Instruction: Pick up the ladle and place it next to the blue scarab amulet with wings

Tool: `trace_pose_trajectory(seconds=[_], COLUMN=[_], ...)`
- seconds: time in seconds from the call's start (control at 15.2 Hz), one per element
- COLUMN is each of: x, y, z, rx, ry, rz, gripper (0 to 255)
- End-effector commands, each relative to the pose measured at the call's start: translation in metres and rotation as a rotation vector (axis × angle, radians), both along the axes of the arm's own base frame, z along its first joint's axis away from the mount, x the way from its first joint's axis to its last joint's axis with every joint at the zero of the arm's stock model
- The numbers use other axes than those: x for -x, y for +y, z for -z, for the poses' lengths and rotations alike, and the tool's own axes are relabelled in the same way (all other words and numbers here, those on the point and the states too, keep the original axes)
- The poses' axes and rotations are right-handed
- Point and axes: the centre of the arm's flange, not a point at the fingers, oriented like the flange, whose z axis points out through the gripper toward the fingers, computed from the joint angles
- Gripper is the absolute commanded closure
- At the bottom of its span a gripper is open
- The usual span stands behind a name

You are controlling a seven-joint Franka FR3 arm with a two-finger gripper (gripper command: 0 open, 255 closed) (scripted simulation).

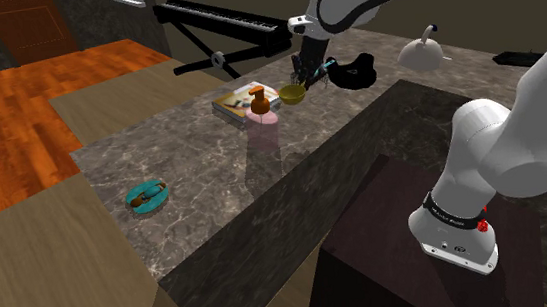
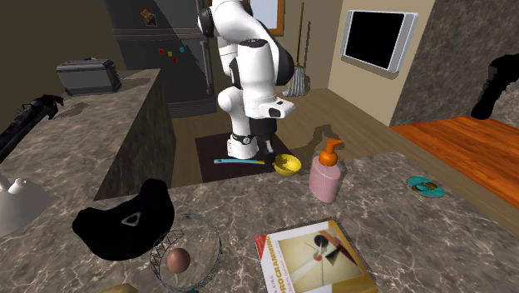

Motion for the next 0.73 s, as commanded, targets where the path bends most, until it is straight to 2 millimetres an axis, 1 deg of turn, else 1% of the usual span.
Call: trace_pose_trajectory(seconds=[0.0,0.66], x=[0.003,0.008], y=[0.027,0.159], z=[-0.001,-0.001], rx=[0.000,0.000], ry=[0.000,0.000], rz=[0.002,0.002], gripper=[255,255])
